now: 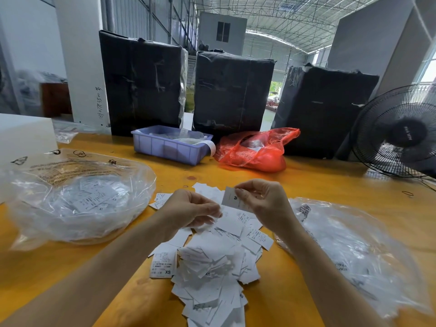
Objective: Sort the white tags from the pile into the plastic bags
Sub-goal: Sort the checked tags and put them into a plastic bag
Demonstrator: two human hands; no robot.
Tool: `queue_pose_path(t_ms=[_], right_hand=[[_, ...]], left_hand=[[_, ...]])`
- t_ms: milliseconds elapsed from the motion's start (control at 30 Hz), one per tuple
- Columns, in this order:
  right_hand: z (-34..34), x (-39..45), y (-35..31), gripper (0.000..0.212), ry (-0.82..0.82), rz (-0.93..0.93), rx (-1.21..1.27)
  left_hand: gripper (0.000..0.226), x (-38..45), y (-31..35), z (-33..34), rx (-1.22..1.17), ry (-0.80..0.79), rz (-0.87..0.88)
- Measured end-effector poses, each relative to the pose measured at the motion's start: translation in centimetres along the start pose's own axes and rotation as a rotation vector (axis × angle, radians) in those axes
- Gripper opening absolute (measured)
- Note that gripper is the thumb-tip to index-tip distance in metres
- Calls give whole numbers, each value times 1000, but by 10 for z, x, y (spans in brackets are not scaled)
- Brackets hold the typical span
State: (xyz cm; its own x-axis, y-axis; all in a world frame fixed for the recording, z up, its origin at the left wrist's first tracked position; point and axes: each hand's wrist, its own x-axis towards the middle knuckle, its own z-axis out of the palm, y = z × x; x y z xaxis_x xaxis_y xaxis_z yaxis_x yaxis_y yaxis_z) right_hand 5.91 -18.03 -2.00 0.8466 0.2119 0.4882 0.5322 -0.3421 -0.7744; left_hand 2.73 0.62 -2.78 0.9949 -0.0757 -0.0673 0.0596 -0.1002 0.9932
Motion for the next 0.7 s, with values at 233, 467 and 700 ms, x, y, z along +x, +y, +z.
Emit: queue_pose_path(t_ms=[233, 467, 700], right_hand=[[0, -1, -1, 7, -44, -14, -61], [0, -3, -3, 6, -155, 24, -92], [-1, -3, -3, 10, -278, 82, -34]], left_hand=[[17, -1, 0, 0, 29, -29, -7], [16, 0, -1, 1, -18, -12, -24], [24, 2, -3, 4, 1, -18, -27]])
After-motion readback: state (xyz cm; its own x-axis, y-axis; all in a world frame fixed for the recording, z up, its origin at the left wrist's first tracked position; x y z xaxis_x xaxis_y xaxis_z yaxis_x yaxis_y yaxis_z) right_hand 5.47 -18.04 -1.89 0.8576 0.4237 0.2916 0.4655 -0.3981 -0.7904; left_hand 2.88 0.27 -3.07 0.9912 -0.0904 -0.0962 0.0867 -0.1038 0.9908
